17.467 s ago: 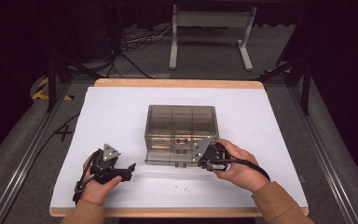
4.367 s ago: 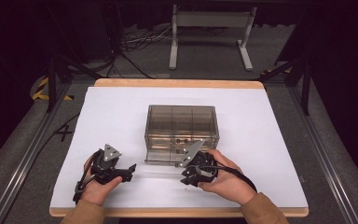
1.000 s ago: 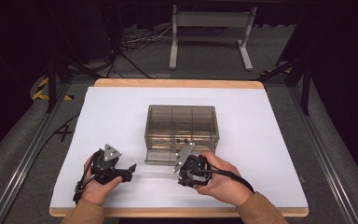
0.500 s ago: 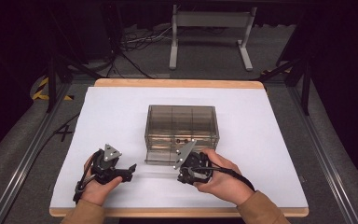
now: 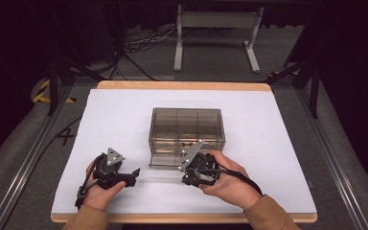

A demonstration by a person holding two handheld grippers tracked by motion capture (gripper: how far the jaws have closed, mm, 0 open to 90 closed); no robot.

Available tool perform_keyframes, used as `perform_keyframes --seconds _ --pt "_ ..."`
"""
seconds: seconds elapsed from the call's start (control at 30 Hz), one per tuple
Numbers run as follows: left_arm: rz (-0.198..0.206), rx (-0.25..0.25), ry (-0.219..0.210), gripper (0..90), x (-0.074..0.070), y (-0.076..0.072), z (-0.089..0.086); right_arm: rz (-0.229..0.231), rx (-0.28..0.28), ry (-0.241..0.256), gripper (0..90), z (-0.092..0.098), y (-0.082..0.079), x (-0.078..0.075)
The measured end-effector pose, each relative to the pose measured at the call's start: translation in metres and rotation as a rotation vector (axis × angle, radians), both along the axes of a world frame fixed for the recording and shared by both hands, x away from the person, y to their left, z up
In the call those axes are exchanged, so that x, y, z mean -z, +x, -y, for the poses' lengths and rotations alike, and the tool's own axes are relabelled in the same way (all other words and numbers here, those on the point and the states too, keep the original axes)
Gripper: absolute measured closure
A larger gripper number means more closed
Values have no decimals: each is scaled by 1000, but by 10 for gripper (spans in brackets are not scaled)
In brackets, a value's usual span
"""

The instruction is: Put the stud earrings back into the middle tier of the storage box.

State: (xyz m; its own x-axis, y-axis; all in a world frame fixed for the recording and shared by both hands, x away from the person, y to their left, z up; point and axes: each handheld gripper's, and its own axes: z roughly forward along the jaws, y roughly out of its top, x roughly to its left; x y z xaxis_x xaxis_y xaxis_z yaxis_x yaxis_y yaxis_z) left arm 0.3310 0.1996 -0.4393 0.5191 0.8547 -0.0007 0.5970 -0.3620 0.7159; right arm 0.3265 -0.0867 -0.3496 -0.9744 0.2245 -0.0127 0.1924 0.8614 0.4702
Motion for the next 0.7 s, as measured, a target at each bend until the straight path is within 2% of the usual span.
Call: perform_keyframes --seconds 0.23,0.7 --pt "0 1 -1 92 0 0 0 -5 52 25 867 2 5 -4" --pt "1 2 0 92 0 0 0 7 114 54 867 7 19 -11"
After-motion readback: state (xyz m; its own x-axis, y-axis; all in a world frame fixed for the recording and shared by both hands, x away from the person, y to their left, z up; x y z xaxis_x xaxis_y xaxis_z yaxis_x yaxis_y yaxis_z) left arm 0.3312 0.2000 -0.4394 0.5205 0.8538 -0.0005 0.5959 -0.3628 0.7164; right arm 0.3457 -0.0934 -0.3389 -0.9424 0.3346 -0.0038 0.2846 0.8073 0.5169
